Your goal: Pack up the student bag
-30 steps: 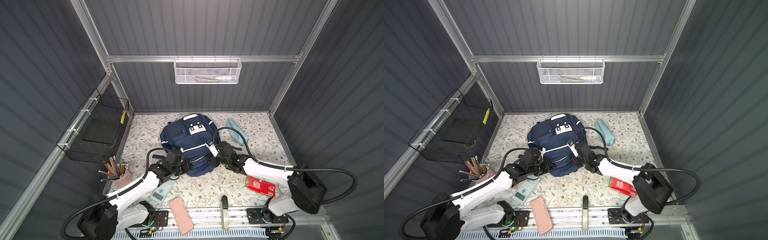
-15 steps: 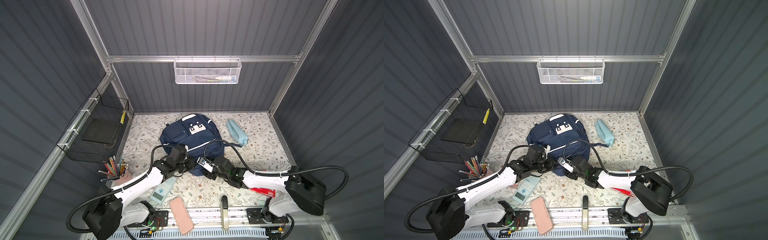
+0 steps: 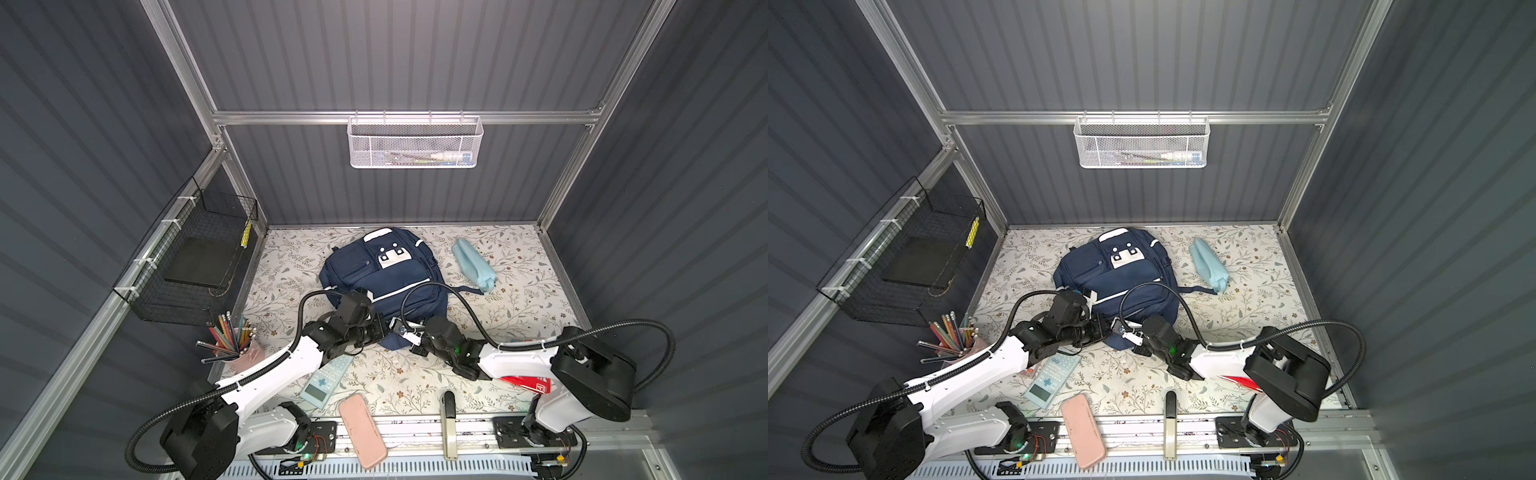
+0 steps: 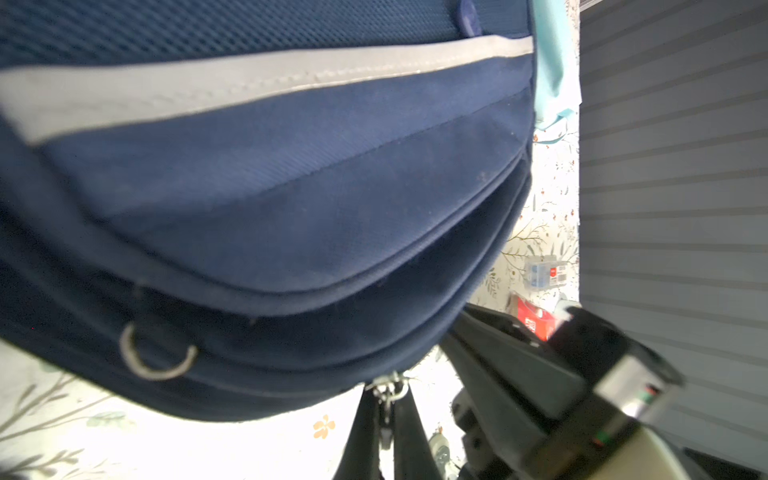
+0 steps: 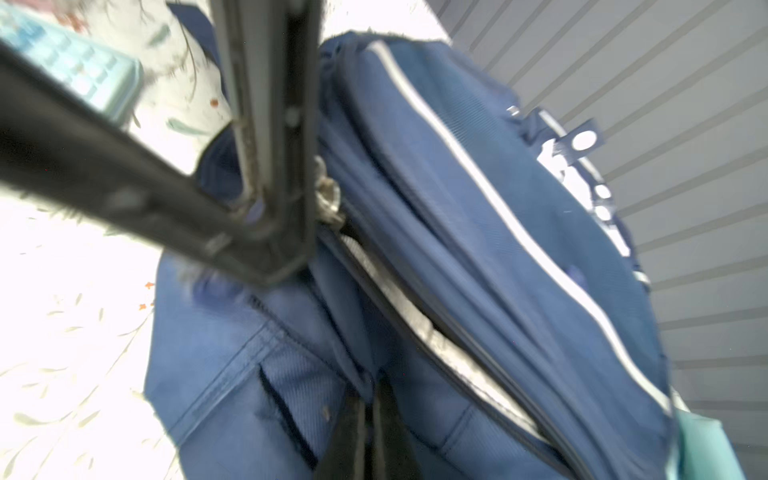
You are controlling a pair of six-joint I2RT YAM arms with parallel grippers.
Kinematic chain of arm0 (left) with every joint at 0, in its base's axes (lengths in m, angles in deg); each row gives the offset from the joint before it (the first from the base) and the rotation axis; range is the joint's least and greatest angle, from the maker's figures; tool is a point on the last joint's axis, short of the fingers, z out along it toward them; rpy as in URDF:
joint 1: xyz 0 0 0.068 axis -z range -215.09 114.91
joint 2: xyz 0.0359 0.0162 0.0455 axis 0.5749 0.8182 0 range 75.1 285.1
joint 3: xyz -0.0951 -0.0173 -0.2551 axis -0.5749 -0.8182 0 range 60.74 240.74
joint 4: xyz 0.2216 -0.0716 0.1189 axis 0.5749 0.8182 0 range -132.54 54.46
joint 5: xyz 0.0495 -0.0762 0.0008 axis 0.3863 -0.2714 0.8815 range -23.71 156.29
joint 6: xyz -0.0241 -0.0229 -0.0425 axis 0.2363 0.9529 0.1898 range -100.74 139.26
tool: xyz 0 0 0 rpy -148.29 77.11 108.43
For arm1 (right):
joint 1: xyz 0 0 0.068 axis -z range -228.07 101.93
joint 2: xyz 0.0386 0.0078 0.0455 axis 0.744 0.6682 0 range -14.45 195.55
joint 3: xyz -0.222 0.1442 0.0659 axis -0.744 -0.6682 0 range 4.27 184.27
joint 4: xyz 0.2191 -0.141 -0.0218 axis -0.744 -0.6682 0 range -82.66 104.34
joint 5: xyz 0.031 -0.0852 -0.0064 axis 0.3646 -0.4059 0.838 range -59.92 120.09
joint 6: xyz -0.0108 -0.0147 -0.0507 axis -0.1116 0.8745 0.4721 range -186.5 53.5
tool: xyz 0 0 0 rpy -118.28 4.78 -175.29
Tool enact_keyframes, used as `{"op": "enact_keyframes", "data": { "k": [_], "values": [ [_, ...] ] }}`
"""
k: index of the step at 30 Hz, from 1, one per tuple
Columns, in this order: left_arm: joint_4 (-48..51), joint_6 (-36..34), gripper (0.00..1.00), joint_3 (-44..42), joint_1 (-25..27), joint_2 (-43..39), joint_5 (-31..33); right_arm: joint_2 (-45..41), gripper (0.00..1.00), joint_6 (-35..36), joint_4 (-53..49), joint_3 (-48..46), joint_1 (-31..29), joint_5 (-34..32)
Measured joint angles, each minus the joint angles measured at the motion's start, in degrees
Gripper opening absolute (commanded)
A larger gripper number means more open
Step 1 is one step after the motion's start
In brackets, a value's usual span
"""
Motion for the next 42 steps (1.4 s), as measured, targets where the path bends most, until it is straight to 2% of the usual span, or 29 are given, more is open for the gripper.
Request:
{"op": "enact_keyframes", "data": {
  "k": [4,10,14,18,23,30,38,39,40,42],
  "values": [
    [0.22,-1.70,0.00,-1.62,-1.68,0.28,0.02,-2.86,0.00,0.48,0.13,-2.49,0.20,1.86],
    [2.80,-6.03,0.00,-3.48,-12.02,-0.72,-2.64,-5.92,0.00,1.29,-1.42,-4.09,0.37,3.58],
    [6.88,-11.06,0.00,-1.57,-16.48,-0.98,-2.51,-8.55,0.00,1.51,-3.06,-5.44,0.37,4.42],
    [8.59,-16.37,0.00,0.55,-23.21,0.68,-4.07,-10.84,0.00,1.46,-5.64,-5.57,0.39,5.46],
    [10.16,-20.20,0.00,2.99,-29.53,2.99,-5.73,-14.12,0.00,1.01,-8.07,-6.16,0.52,6.73],
    [7.54,-20.13,0.00,3.72,-32.04,9.11,-9.01,-16.96,0.00,1.01,-13.55,-6.01,0.85,6.80],
    [6.10,-18.93,0.02,3.34,-32.02,9.94,-11.39,-20.13,0.00,1.05,-17.81,-5.66,2.23,7.58],
    [6.21,-18.93,0.09,3.50,-32.02,9.92,-11.47,-20.13,0.01,1.07,-18.49,-5.31,2.27,7.78],
    [6.23,-19.15,0.13,3.52,-32.02,9.92,-11.61,-20.20,0.06,1.07,-18.95,-5.05,2.34,7.91],
    [6.45,-19.41,0.21,3.61,-32.11,9.92,-11.54,-20.59,0.28,0.72,-19.93,-4.76,2.49,8.17]
  ]
}}
